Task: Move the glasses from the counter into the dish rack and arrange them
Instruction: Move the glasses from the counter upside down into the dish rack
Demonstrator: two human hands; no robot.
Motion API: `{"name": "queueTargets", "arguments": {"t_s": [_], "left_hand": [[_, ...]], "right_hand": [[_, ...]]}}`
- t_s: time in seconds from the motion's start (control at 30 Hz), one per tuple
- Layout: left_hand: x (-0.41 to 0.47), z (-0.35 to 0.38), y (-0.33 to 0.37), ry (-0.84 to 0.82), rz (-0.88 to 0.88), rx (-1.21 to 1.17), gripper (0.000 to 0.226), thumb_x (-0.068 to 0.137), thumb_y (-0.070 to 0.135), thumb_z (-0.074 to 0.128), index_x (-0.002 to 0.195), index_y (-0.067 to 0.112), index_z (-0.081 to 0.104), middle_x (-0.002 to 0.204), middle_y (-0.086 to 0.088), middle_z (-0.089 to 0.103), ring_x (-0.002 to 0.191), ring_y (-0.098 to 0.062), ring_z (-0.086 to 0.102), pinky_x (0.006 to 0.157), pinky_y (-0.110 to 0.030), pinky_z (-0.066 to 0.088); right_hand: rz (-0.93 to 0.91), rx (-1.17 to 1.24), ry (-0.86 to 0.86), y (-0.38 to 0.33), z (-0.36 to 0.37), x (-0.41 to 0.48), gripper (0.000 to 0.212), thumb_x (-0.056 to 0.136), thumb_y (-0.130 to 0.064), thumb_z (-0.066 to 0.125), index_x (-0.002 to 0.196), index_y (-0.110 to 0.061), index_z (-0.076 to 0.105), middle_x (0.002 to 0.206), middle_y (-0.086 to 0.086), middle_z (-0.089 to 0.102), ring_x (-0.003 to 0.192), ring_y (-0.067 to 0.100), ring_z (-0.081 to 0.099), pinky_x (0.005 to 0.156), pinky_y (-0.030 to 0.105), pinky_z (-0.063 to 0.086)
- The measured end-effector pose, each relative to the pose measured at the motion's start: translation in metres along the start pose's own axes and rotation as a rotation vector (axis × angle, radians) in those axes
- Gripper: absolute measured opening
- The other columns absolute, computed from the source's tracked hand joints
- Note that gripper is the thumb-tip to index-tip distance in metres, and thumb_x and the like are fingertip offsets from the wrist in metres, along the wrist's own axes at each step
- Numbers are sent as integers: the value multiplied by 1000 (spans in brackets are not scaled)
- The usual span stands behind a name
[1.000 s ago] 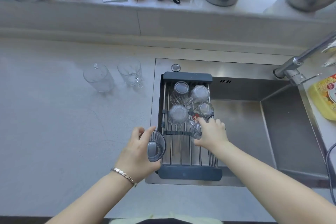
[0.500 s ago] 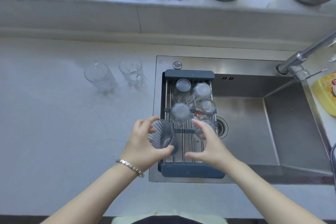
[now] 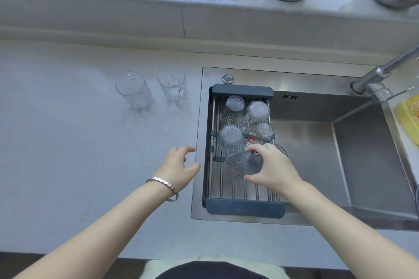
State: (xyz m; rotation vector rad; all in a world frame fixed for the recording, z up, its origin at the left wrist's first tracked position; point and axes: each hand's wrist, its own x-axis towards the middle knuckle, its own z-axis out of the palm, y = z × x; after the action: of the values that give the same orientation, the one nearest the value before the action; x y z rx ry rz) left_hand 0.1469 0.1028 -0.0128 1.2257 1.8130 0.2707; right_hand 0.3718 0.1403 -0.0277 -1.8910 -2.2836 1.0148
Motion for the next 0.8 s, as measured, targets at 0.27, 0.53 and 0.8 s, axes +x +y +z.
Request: {"name": "queueTargets", "arguments": {"t_s": [0.27,0.53,0.8], "left_hand": [[-7,-14,-28,-6,-24,72,34,90,21,53,124,15,50,125,-8,56,114,-19,54,97,-32,44],[-2,-19,-36,-23,-12,158,36,91,24,51,127,17,47,125,-5,56,114,-18,54,95,-29,43],[63,-100,-28,304,-74,173,53,87,23,54,136,19,35,139,-8,39,113,-27,54,88,-34,44]], "right_hand": [[-24,-327,-97,-20,45,39,60,75,-28,69,128,-20,40,115,11,48,113,30,43,81,38,47],[-71,-259,-58,-22,34,32,73,75,-48,66,135,-20,34,125,6,48,120,26,44,94,39,43],[-141,28,46,-105,-22,126,54,81,-32,65,128,-14,45,128,9,52,119,22,49,97,36,42]]}}
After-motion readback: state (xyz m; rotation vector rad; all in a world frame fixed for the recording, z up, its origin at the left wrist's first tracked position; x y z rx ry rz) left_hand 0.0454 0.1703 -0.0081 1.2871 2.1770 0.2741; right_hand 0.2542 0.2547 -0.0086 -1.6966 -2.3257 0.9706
